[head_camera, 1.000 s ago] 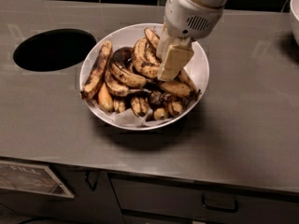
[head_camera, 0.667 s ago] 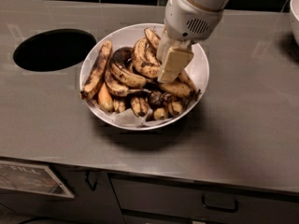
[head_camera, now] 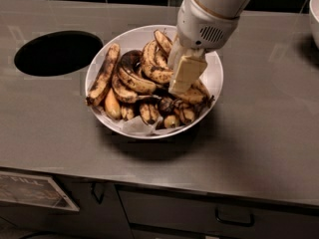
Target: Pick banana from white bowl
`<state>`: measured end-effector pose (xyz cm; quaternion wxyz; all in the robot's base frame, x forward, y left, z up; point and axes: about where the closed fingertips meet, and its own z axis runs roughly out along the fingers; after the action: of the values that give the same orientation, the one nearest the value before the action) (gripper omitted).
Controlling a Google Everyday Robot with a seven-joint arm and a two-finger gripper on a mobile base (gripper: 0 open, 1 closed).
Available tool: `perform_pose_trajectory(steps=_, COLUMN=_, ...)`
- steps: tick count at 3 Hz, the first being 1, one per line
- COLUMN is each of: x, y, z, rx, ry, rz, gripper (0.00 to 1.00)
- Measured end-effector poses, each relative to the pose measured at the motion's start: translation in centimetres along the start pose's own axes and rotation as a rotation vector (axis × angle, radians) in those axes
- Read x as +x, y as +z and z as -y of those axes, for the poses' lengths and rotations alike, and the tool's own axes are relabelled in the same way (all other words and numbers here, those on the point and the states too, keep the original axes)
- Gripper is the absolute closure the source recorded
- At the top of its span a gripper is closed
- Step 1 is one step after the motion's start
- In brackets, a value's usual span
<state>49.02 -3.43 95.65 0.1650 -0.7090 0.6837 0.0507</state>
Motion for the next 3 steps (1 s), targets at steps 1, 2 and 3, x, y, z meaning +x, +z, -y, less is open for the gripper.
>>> perform_pose_trajectory(steps=1, x=0.01, y=0.16, z=-0.07, rx=-0.004, ry=0.000, rz=0.001, gripper=0.58)
perform_pose_trajectory(steps=2, x=0.01, y=0.16, z=-0.07, rx=-0.004, ry=0.000, rz=0.001, gripper=0.76)
perform_pose_trajectory(steps=3, x=0.00, y=0.14, z=-0.07, rx=-0.003, ry=0.000, rz=0.001, gripper=0.98)
